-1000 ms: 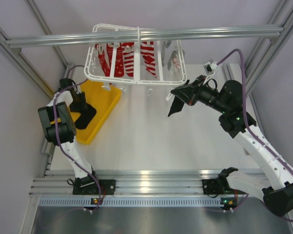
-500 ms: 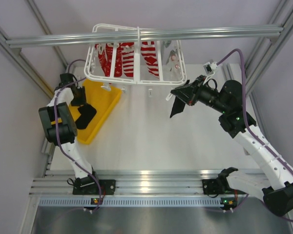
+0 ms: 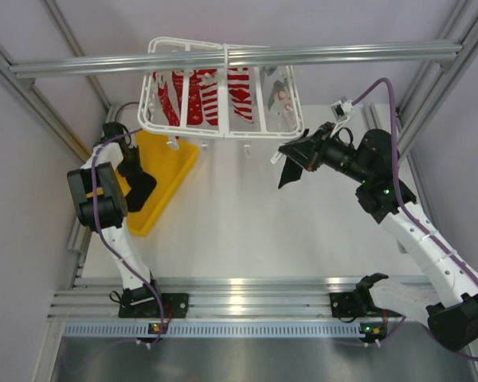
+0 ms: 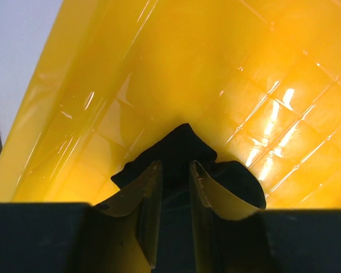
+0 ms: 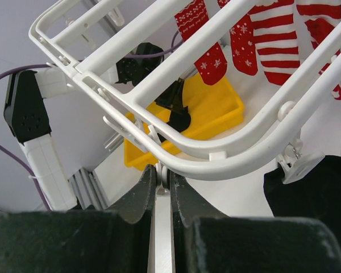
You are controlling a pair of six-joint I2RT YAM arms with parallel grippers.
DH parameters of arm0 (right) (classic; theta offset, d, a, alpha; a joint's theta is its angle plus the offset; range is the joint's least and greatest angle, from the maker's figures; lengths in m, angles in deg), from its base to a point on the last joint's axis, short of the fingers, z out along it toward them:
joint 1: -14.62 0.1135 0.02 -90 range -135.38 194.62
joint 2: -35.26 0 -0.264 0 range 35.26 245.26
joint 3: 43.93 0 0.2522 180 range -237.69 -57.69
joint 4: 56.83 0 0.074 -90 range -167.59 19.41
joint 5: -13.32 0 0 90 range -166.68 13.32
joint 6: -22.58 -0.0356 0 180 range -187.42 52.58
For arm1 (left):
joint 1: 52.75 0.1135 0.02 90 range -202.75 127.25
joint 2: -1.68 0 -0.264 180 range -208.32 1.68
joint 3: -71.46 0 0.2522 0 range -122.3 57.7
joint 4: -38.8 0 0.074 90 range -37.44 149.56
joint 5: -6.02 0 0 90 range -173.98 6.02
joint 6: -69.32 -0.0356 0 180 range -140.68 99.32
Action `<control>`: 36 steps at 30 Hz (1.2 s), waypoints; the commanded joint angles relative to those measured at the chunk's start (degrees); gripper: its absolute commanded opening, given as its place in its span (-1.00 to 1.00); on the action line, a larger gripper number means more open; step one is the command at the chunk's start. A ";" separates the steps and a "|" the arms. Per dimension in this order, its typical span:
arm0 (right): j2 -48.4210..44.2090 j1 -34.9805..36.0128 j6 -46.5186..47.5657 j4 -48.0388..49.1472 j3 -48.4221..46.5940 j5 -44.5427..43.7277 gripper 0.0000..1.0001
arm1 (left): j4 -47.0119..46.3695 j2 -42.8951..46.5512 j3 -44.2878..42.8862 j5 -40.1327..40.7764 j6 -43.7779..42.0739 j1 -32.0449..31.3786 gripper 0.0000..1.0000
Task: Clip the socks to the hanger
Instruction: Adjust the sock in the bin.
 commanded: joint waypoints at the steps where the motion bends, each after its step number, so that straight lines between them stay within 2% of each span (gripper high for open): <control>1: 0.35 -0.73 -0.03 0.42 -0.89 0.18 -1.00 | 0.57 -0.13 -1.49 1.01 0.53 0.18 -0.41; 6: 0.09 -0.82 0.32 0.33 -1.06 0.18 -1.00 | 1.01 -0.49 -1.84 -0.66 1.06 0.27 -0.79; 7: 0.18 -0.82 0.50 0.15 -1.06 0.27 -1.00 | 1.01 -0.22 -1.84 -0.84 1.24 0.18 -0.94; 8: 0.09 -0.82 0.50 -0.02 -1.15 0.19 -1.00 | 0.75 0.82 -1.84 -0.84 1.33 0.27 -1.00; 17: -0.61 -1.00 0.33 -0.02 -1.15 0.36 -1.00 | -2.51 15.31 2.37 -4.35 -2.09 0.27 -1.00; 29: -1.14 -0.99 -0.03 -0.11 -1.85 0.97 -1.00 | 0.22 23.77 6.16 -8.66 -12.64 0.18 -1.00; 35: -1.93 -0.91 0.33 -0.90 -1.94 0.71 -1.00 | 6.62 27.19 5.81 -5.76 -22.74 0.27 -1.00; 36: -1.93 -0.99 0.33 -0.90 -1.85 0.80 -1.00 | 7.85 28.16 5.98 -6.11 -26.67 0.36 -1.00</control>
